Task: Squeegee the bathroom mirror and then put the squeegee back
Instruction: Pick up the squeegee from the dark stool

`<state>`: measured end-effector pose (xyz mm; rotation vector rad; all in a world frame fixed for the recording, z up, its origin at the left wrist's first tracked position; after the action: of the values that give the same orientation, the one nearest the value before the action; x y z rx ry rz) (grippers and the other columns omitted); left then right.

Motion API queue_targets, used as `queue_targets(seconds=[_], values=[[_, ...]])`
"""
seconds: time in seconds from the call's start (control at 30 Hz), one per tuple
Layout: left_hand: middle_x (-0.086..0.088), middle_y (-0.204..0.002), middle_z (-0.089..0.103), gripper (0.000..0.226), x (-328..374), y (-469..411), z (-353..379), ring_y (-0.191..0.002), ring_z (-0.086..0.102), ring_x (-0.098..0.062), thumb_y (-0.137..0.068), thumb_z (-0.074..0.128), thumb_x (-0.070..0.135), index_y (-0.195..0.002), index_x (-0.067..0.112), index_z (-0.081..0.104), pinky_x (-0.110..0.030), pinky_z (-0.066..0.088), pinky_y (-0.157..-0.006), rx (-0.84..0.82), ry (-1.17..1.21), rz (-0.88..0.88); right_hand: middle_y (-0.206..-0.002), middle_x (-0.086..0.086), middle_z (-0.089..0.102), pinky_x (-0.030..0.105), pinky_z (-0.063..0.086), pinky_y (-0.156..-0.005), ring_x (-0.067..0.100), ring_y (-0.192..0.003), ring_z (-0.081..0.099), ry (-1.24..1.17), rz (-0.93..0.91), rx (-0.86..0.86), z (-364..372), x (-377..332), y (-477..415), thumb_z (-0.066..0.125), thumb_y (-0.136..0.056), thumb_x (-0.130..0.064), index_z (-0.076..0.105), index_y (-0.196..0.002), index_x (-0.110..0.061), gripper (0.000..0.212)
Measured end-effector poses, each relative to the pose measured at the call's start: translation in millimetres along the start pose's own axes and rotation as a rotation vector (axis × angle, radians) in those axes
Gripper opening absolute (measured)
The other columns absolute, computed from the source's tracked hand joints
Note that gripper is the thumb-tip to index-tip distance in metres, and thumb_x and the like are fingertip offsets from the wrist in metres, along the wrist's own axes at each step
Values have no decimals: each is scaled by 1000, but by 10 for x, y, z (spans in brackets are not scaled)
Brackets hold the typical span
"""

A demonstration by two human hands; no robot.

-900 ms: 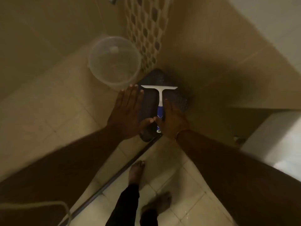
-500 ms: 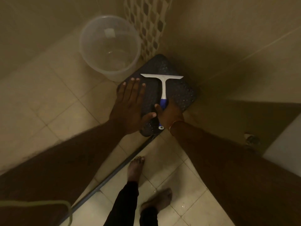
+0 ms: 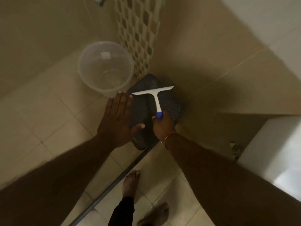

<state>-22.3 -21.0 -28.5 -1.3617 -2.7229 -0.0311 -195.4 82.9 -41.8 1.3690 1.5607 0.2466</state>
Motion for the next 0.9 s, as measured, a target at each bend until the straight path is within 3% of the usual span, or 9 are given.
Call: queue_targets(seconds=[0.13, 0.3, 0.5, 0.67, 0.8, 0.9], values=[[-31, -187, 21, 116, -5, -145, -502, -177, 19, -48, -107, 42, 86, -180, -2, 21, -65, 17, -143, 81, -28, -3, -112, 1, 66, 36, 48, -87, 21, -103, 65, -60, -163, 39, -315, -331, 344, 61, -110, -47, 60, -125, -18, 32], [-31, -188, 18, 117, 26, -366, -1466, -176, 19, -48, -107, 33, 88, -180, -3, 20, -66, 19, -142, 210, -53, -7, -99, 1, 69, 46, 58, -91, 22, -92, 70, -97, -374, 150, -825, -945, 955, 53, -111, -54, 62, -111, -19, 36], [-31, -188, 15, 118, 94, -453, -2686, -176, 20, -50, -107, 34, 88, -179, -5, 19, -68, 22, -140, 354, -87, 27, -84, -4, 65, 14, 45, -60, 8, -72, 63, -115, -619, 201, -1484, -1639, 1878, 52, -112, -51, 55, -105, -33, 20], [-30, -188, 18, 114, 206, -429, -3826, -176, 19, -50, -108, 37, 83, -178, -6, 22, -70, 23, -140, 526, -110, 59, -96, -9, 69, 21, 50, -75, 6, -86, 68, -183, -767, 242, -2006, -2212, 2741, 54, -111, -52, 61, -115, -28, 25], [-32, -186, 23, 115, 317, -400, -4770, -174, 25, -52, -108, 43, 84, -177, -7, 27, -72, 27, -137, 684, -171, 82, -86, -11, 68, 17, 48, -67, -2, -79, 66, -261, -927, 304, -2450, -2640, 3489, 56, -111, -50, 57, -99, -34, 19], [-29, -188, 21, 119, 461, -400, -5506, -176, 22, -49, -104, 47, 86, -177, -6, 27, -68, 24, -139, 767, -193, 85, -75, -7, 62, 30, 48, -65, 6, -68, 59, -322, -1035, 400, -2811, -2911, 4080, 56, -111, -48, 54, -93, -29, 26]])
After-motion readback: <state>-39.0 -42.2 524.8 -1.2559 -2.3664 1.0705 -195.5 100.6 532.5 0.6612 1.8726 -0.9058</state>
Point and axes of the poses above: each hand's wrist, its own y-axis away from the middle knuckle, its own z-axis out of the palm, x = y × z, the point moved 2 cm from there along -y, towards the middle knuckle
